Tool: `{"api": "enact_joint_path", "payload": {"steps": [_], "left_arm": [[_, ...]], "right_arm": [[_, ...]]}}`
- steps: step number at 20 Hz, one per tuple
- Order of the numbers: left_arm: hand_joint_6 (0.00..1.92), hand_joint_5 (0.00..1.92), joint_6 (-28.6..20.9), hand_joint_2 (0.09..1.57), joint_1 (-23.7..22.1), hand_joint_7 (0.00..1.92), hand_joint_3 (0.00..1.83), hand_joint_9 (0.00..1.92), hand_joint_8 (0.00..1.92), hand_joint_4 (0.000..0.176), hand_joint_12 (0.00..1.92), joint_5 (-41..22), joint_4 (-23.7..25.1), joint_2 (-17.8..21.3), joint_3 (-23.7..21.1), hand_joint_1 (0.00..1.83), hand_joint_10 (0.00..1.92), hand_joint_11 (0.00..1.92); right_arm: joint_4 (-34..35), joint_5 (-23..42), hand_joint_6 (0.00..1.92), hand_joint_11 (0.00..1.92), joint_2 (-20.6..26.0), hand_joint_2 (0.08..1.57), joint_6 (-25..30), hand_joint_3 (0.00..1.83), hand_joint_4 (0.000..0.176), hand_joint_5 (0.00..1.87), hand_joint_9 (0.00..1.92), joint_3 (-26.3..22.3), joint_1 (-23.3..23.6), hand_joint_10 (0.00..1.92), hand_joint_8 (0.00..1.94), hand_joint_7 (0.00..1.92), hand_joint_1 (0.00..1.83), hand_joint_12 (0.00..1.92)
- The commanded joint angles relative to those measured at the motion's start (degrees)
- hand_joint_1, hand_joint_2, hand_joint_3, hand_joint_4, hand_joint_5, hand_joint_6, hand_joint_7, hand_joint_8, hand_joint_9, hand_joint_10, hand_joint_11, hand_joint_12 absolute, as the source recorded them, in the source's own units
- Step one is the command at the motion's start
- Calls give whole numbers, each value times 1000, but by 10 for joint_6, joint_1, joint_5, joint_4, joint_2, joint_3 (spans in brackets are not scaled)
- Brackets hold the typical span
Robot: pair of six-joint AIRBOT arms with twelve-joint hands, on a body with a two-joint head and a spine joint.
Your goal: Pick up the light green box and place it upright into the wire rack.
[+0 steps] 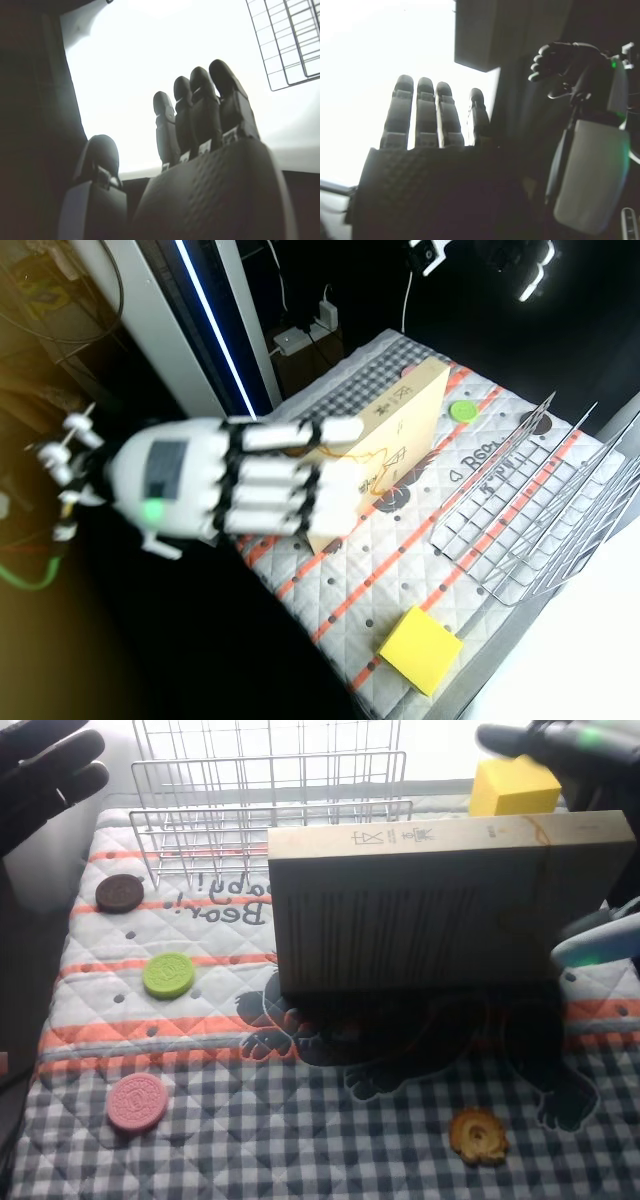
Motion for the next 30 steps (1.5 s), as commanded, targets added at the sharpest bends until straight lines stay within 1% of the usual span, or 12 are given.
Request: {"api": "enact_joint_path", "payload": {"steps": [1, 8, 14, 17, 18, 19, 21, 23, 24, 25, 27, 30], "left_arm": [[1, 484, -4, 1134, -5, 412, 0, 344, 4, 101, 668, -74, -10, -1, 1, 374, 4, 0], [4, 499, -4, 1134, -5, 405, 1, 338, 0, 93, 631, -72, -9, -3, 3, 378, 1, 0], [0, 448, -4, 1141, -5, 392, 2, 340, 0, 146, 613, -73, -8, -3, 3, 377, 0, 0], [2, 436, -4, 1146, -5, 378, 1, 328, 1, 146, 585, -74, -8, -4, 3, 376, 1, 0], [7, 450, -4, 1147, -5, 391, 2, 331, 6, 139, 584, -74, -8, -4, 3, 373, 3, 0], [8, 454, -4, 1149, -5, 399, 2, 337, 9, 134, 585, -74, -8, -4, 3, 372, 5, 0], [3, 452, -4, 1157, -5, 394, 2, 334, 3, 129, 564, -78, -8, -3, 2, 370, 3, 0], [0, 446, -4, 1155, -5, 396, 0, 331, 3, 146, 563, -80, -8, -3, 2, 355, 1, 0], [0, 448, -4, 1153, -5, 400, 0, 338, 2, 151, 581, -80, -8, -3, 2, 340, 2, 0], [2, 453, -4, 1153, -5, 402, 0, 338, 2, 150, 585, -80, -8, -3, 2, 346, 1, 0], [4, 461, -4, 1155, -4, 406, 1, 347, 3, 135, 590, -79, -8, -3, 2, 350, 5, 0], [1, 458, -4, 1152, -4, 410, 0, 357, 3, 142, 611, -79, -9, -3, 2, 352, 5, 0]], "right_arm": [[19, 41, 0, 0, 0, 786, 3, 1, 168, 0, 0, 9, 12, 0, 0, 0, 694, 0], [-61, -31, 0, 0, -48, 793, 3, 7, 176, 0, 0, 50, 84, 0, 0, 0, 781, 0], [-82, -75, 0, 0, -64, 793, 3, 4, 176, 0, 0, 66, 91, 0, 0, 0, 735, 0], [-82, -80, 0, 71, -73, 798, 3, 5, 176, 0, 9, 74, 90, 3, 0, 0, 738, 31], [-82, -80, 4, 171, -73, 811, 3, 2, 110, 87, 99, 74, 89, 12, 3, 65, 737, 97], [-82, -80, 9, 255, -78, 795, 3, 0, 78, 227, 301, 80, 85, 32, 21, 328, 745, 168], [-85, -78, 35, 554, -96, 870, 3, 8, 0, 713, 880, 101, 74, 67, 33, 887, 806, 863], [-87, -76, 11, 674, -100, 992, 3, 4, 0, 864, 1062, 107, 69, 104, 21, 1043, 999, 1157], [-87, -75, 637, 749, -101, 1047, 3, 11, 0, 958, 1166, 105, 68, 175, 619, 1172, 1223, 1239], [-87, -75, 893, 788, -101, 1091, 3, 2, 0, 921, 1179, 105, 67, 207, 841, 1125, 1244, 1253], [-87, -71, 816, 1005, -100, 1090, 3, 6, 0, 966, 1206, 104, 67, 601, 957, 1120, 1276, 1275], [-86, -62, 892, 1115, -100, 1102, 3, 0, 0, 921, 1289, 103, 68, 511, 937, 1131, 1276, 1120]]}}
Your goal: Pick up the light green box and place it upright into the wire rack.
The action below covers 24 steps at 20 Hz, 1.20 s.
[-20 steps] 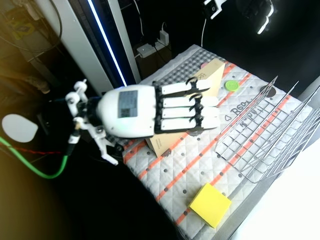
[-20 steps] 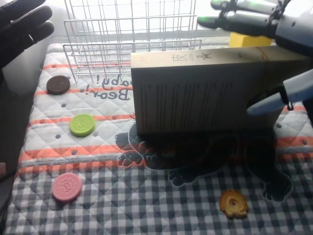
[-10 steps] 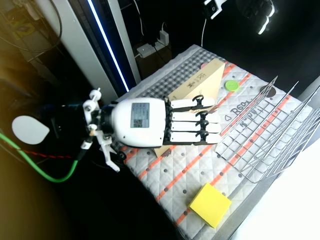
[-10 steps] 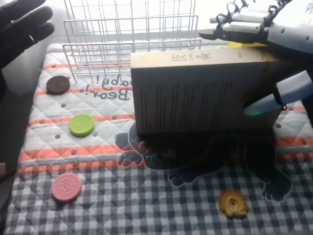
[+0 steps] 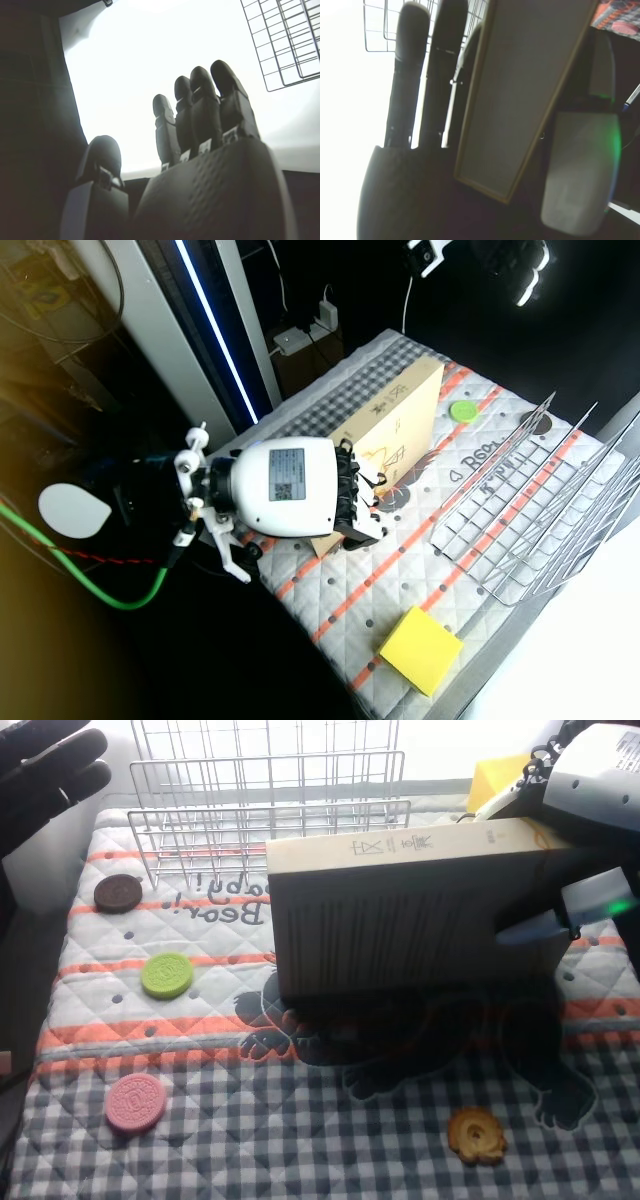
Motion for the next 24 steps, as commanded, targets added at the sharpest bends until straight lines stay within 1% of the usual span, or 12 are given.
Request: {"api": "enact_joint_path", "payload": {"steps": [1, 8, 9, 11, 13, 14, 15, 17, 18, 19, 21, 24], "left_arm": [[0, 455, -4, 1152, -4, 404, 0, 354, 0, 144, 611, -74, -12, -1, 1, 357, 4, 0], [3, 456, -4, 1153, -3, 419, 1, 353, 4, 144, 614, -75, -15, -2, 1, 361, 2, 0], [3, 458, -4, 1153, -2, 423, 0, 354, 5, 141, 616, -77, -16, -1, 0, 359, 3, 0], [6, 470, -4, 1146, 1, 426, 0, 358, 5, 136, 618, -85, -19, -1, -1, 375, 4, 0], [3, 467, -4, 1148, 8, 415, 0, 354, 1, 135, 586, -95, -27, -1, -3, 348, 2, 0], [0, 460, -4, 1151, 13, 415, 1, 354, 1, 130, 587, -100, -31, -1, -3, 340, 2, 0], [1, 462, -4, 1154, 14, 417, 1, 356, 1, 125, 606, -100, -31, -1, -3, 337, 2, 0], [0, 456, -4, 1154, 17, 415, 1, 355, 1, 133, 609, -100, -34, -1, -4, 338, 2, 0], [0, 438, -4, 1152, 18, 401, 0, 348, 0, 143, 613, -101, -35, -1, -4, 327, 0, 0], [3, 454, -4, 1146, 19, 410, 0, 362, 2, 136, 658, -102, -38, -1, -4, 350, 3, 0], [1, 453, -4, 1147, 21, 407, 0, 360, 0, 129, 671, -105, -40, -1, -5, 367, 1, 0], [0, 459, -4, 1147, 23, 421, 0, 370, 1, 135, 701, -105, -41, -1, -5, 357, 1, 0]], "right_arm": [[10, 41, 873, 1114, 2, 1100, -13, 0, 0, 926, 1310, -2, 3, 449, 934, 1133, 1275, 1070], [10, 79, 696, 1172, 12, 1042, -13, 0, 0, 1042, 1506, -11, 51, 129, 617, 1295, 1291, 939], [10, 81, 740, 1204, 13, 1043, -13, 0, 0, 1021, 1530, -11, 61, 94, 569, 1314, 1290, 924], [10, 82, 935, 1268, 14, 1111, -13, 0, 0, 993, 1538, -9, 78, 34, 107, 1365, 1161, 786], [10, 83, 994, 1320, 14, 1126, -13, 2, 0, 960, 1552, -5, 91, 13, 18, 1396, 1151, 686], [8, 83, 836, 1336, 14, 1076, -13, 0, 0, 972, 1562, -5, 97, 7, 533, 1292, 1258, 654], [7, 83, 852, 1331, 14, 1074, -13, 4, 0, 946, 1556, -5, 99, 5, 705, 1235, 1275, 650], [2, 83, 1025, 1309, 14, 1137, -13, 0, 0, 937, 1540, -5, 109, 3, 175, 1308, 1152, 660], [0, 83, 918, 1322, 14, 1090, -13, 0, 0, 930, 1548, -5, 114, 3, 614, 1243, 1253, 655], [-1, 83, 931, 1340, 14, 1091, -13, 3, 0, 901, 1564, -4, 120, 7, 767, 1198, 1270, 654], [-1, 82, 1039, 1339, 14, 1141, -13, 0, 0, 928, 1592, -3, 127, 10, 184, 1329, 1151, 702], [-1, 77, 1035, 1319, 12, 1140, -13, 0, 0, 935, 1603, 3, 145, 7, 32, 1388, 1147, 743]]}}
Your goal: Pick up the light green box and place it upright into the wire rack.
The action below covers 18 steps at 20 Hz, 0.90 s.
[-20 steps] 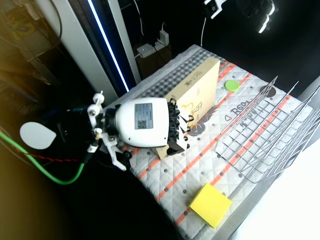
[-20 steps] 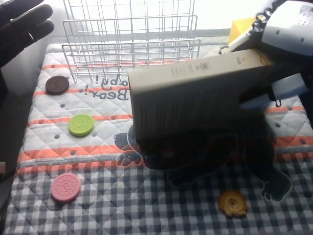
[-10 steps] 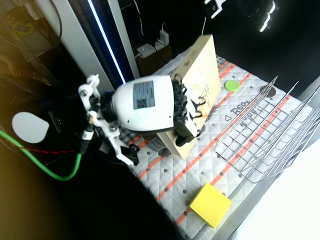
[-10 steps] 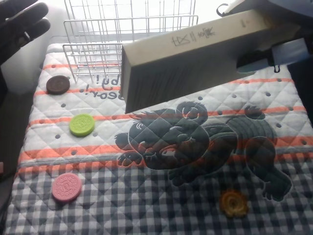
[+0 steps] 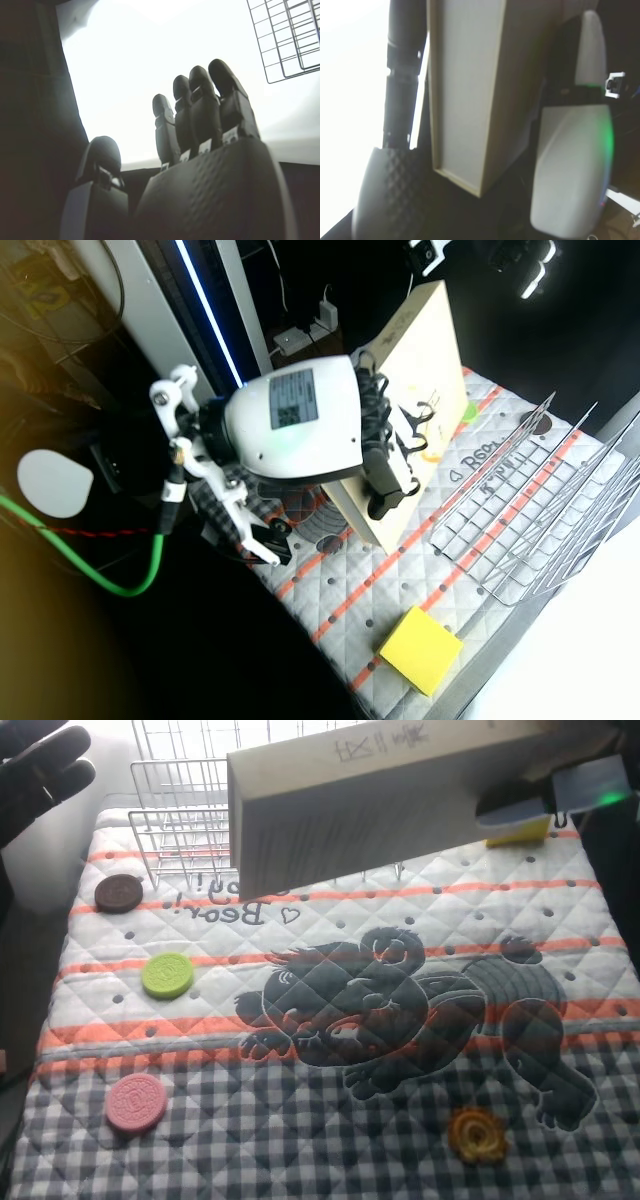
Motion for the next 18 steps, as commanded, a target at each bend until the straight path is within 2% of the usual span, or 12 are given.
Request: {"api": "enact_joint_path", "payload": {"steps": [1, 4, 5, 7, 10, 12, 14, 15, 17, 18], "left_arm": [[1, 460, -4, 1145, -3, 419, 0, 364, 0, 135, 684, -72, -11, -1, 0, 364, 1, 0], [1, 469, -4, 1145, -3, 415, 0, 362, 0, 118, 688, -72, -13, -1, 0, 379, 0, 0], [1, 471, -4, 1144, -3, 418, 0, 361, 1, 119, 683, -72, -13, -1, 0, 378, 0, 0], [3, 478, -4, 1142, -3, 425, 0, 368, 3, 110, 683, -70, -13, -1, 0, 389, 3, 0], [4, 482, -4, 1133, -3, 423, 0, 370, 2, 123, 682, -71, -15, -2, 0, 386, 3, 0], [5, 492, -4, 1133, -3, 422, 0, 369, 2, 116, 666, -72, -15, -2, 0, 392, 2, 0], [1, 478, -4, 1139, -3, 418, 1, 365, 1, 116, 654, -71, -16, -4, 0, 388, 1, 0], [1, 485, -4, 1136, -3, 429, 0, 377, 1, 116, 696, -70, -17, -5, 0, 398, 3, 0], [0, 479, -4, 1139, -3, 418, 1, 365, 0, 117, 676, -70, -17, -6, 1, 394, 1, 0], [3, 486, -4, 1138, -3, 418, 0, 363, 1, 112, 672, -69, -17, -7, 2, 391, 1, 0]], "right_arm": [[36, 57, 1034, 1322, 1, 1140, 2, 0, 0, 936, 1610, 5, 17, 10, 31, 1396, 1147, 743], [36, 46, 1031, 1332, -1, 1137, 2, 1, 0, 938, 1584, 19, 39, 5, 7, 1397, 1148, 639], [36, 41, 1031, 1362, -5, 1138, 2, 0, 0, 938, 1588, 24, 46, 5, 3, 1401, 1148, 580], [36, 26, 991, 1384, -14, 1125, 2, 0, 0, 963, 1598, 35, 59, 6, 3, 1415, 1153, 549], [37, 7, 997, 1424, -35, 1125, 2, 1, 0, 960, 1619, 52, 73, 14, 4, 1420, 1152, 565], [48, 3, 1039, 1425, -46, 1138, 2, 2, 0, 934, 1621, 62, 74, 10, 4, 1427, 1147, 584], [60, -3, 1002, 1419, -62, 1128, 2, 0, 0, 957, 1616, 73, 74, 5, 4, 1437, 1150, 615], [67, -7, 963, 1417, -73, 1117, 2, 0, 0, 981, 1636, 82, 73, 8, 3, 1449, 1156, 724], [78, -9, 959, 1416, -85, 1116, 2, 0, 0, 983, 1636, 90, 66, 8, 5, 1455, 1158, 734], [85, -9, 913, 1388, -89, 1104, 2, 0, 0, 1012, 1635, 93, 62, 6, 6, 1463, 1163, 760]]}}
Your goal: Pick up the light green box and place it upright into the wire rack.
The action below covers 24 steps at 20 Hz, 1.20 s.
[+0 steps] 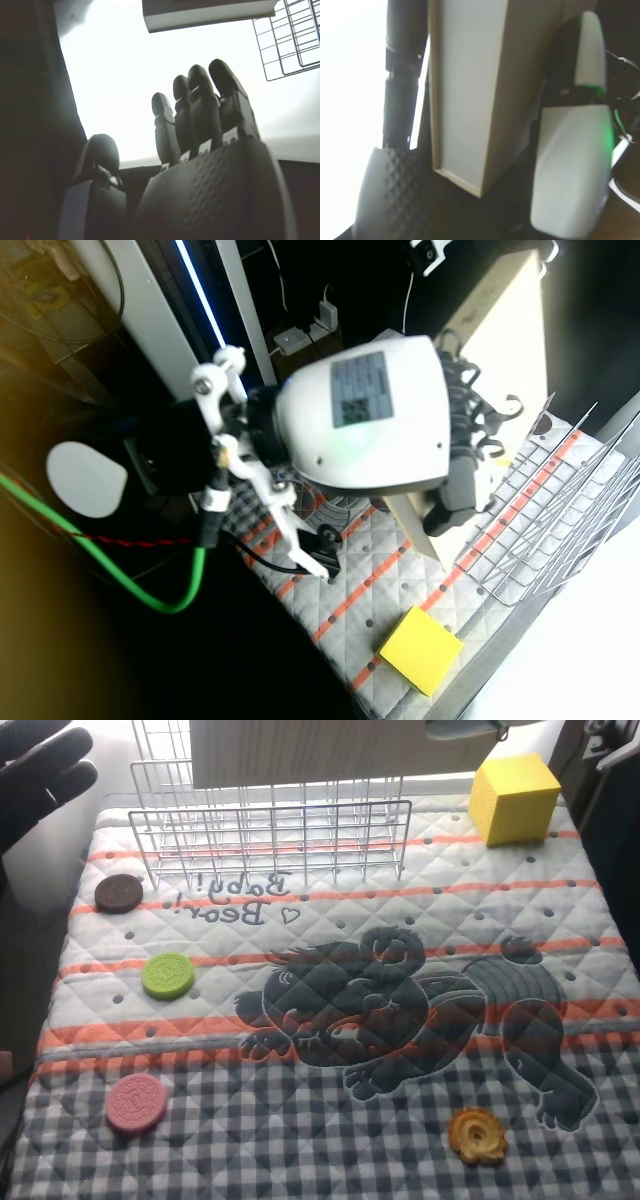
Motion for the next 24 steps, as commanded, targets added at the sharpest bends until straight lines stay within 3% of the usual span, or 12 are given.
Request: {"api": "enact_joint_path", "payload": {"steps": [1, 3, 6, 7, 12, 15, 16, 19, 24], "left_arm": [[3, 487, -4, 1138, -5, 418, 0, 365, 1, 110, 669, -68, -9, 0, 2, 383, 2, 0], [3, 495, -4, 1146, -5, 427, 2, 375, 3, 105, 657, -65, -9, -1, 2, 377, 4, 0], [0, 483, -4, 1150, -5, 421, 3, 372, 0, 111, 658, -64, -9, -3, 4, 364, 1, 0], [0, 479, -4, 1148, -5, 422, 1, 374, 0, 122, 676, -64, -9, -4, 4, 372, 1, 0], [0, 479, -4, 1138, -5, 427, 0, 373, 2, 124, 664, -62, -9, -5, 4, 401, 2, 0], [0, 474, -4, 1134, -6, 416, 0, 372, 0, 135, 642, -62, -9, -6, 5, 395, 1, 0], [3, 481, -4, 1129, -7, 417, 0, 369, 1, 132, 629, -62, -9, -7, 5, 408, 0, 0], [1, 484, -4, 1135, -7, 423, 1, 373, 2, 121, 650, -62, -9, -7, 5, 406, 1, 0], [2, 476, -4, 1138, -7, 412, 1, 350, 2, 125, 598, -63, -9, -7, 5, 404, 2, 0]], "right_arm": [[35, 56, 906, 1355, -2, 1103, 3, 0, 0, 1016, 1619, 6, 1, 2, 2, 1452, 1163, 758], [53, 55, 873, 1284, -14, 1093, 3, 1, 0, 1037, 1622, 16, -6, 2, 3, 1475, 1167, 856], [75, 55, 876, 1285, -23, 1092, 3, 1, 0, 1034, 1626, 23, -20, 4, 4, 1474, 1167, 874], [83, 55, 902, 1319, -26, 1099, 3, 1, 0, 1019, 1638, 26, -26, 8, 3, 1475, 1164, 867], [106, 54, 885, 1268, -45, 1096, 3, 0, 0, 1029, 1629, 44, -44, 2, 1, 1466, 1166, 842], [107, 47, 863, 1276, -52, 1090, 3, 0, 0, 1041, 1621, 52, -44, 0, 0, 1444, 1168, 828], [107, 44, 877, 1305, -56, 1092, 3, 0, 0, 1033, 1610, 55, -44, 0, 1, 1434, 1168, 729], [110, 41, 851, 1348, -59, 1085, 3, 0, 0, 1050, 1632, 59, -45, 9, 7, 1456, 1171, 703], [110, 40, 887, 1370, -66, 1095, 3, 0, 0, 1027, 1602, 63, -47, 2, 1, 1429, 1167, 573]]}}
